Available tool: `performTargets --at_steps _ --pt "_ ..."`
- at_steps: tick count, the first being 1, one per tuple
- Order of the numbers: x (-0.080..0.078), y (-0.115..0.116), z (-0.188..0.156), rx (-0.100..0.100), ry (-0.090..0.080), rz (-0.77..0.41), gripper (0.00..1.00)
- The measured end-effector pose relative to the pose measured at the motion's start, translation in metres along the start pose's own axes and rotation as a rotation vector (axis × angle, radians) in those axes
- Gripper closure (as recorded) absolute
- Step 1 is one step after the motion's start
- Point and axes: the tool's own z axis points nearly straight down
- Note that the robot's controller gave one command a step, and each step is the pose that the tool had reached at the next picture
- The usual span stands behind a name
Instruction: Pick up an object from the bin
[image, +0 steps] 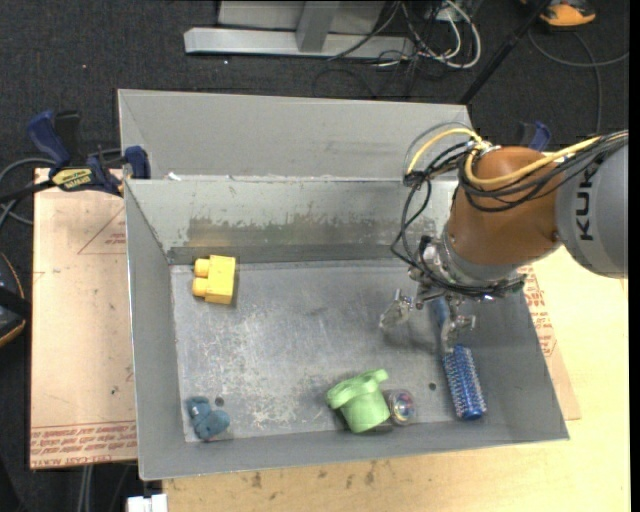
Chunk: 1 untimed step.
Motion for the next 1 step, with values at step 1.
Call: performTargets --at_steps 1 --pt "-0.0035 0.0486 0.0092 -0.005 0.001 -0.267 0.00"
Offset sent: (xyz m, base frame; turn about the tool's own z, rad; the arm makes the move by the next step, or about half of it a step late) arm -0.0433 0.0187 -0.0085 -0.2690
